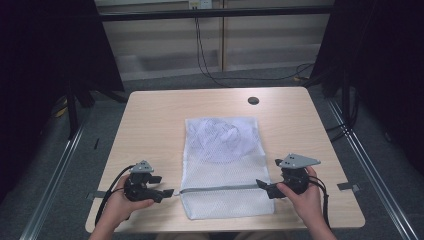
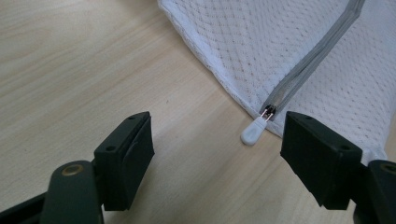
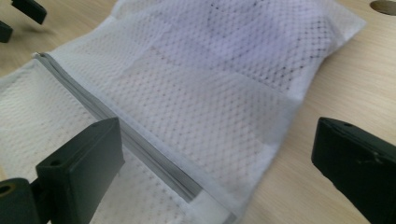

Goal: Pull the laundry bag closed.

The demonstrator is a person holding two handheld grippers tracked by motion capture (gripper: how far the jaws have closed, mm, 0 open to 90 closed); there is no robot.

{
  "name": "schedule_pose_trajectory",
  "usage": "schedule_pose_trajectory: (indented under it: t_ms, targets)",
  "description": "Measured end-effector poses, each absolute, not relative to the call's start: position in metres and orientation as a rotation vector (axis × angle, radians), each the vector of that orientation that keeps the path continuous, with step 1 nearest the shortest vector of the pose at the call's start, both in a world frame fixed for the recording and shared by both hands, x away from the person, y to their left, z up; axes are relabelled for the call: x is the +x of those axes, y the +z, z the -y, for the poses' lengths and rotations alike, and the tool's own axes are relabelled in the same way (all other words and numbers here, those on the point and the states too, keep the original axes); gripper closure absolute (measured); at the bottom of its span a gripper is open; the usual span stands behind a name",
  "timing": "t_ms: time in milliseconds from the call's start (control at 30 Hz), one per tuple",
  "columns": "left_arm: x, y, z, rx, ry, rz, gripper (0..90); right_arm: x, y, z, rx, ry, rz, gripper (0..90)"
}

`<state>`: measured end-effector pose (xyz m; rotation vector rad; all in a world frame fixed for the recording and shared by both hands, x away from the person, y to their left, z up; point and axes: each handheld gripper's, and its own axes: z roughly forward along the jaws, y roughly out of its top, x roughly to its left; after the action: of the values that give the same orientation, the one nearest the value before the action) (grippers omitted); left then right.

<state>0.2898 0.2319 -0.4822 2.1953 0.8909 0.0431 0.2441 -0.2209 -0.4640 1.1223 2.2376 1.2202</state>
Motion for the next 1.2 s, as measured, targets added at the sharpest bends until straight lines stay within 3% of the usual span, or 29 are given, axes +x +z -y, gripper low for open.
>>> schedule_pose_trajectory:
  t_ms: [333,433,467,567,900,1200]
  targets:
    - [0.285,-0.484,-0.229,2.226,0.023,-0.849,36.0,0.247,-0.458,0.2,1.058,1.252,-2.283,2.1]
    - [0.285,-0.485,-0.225,2.226,-0.004,-0.837,47.8,0.247,-0.46,0.2,1.062,1.242,-2.291,2.1]
    - [0.285,-0.485,-0.224,2.232,-0.016,-0.822,57.5,0.248,-0.46,0.202,1.066,1.239,-2.288,2.1]
    - [0.286,-0.486,-0.222,2.238,-0.028,-0.802,64.6,0.248,-0.459,0.203,1.074,1.249,-2.277,2.1]
    - [0.285,-0.493,-0.213,2.257,-0.067,-0.758,70.1,0.248,-0.459,0.206,1.076,1.251,-2.266,2.1]
    - [0.284,-0.494,-0.206,2.27,-0.032,-0.724,80.2,0.248,-0.459,0.208,1.082,1.251,-2.261,2.1]
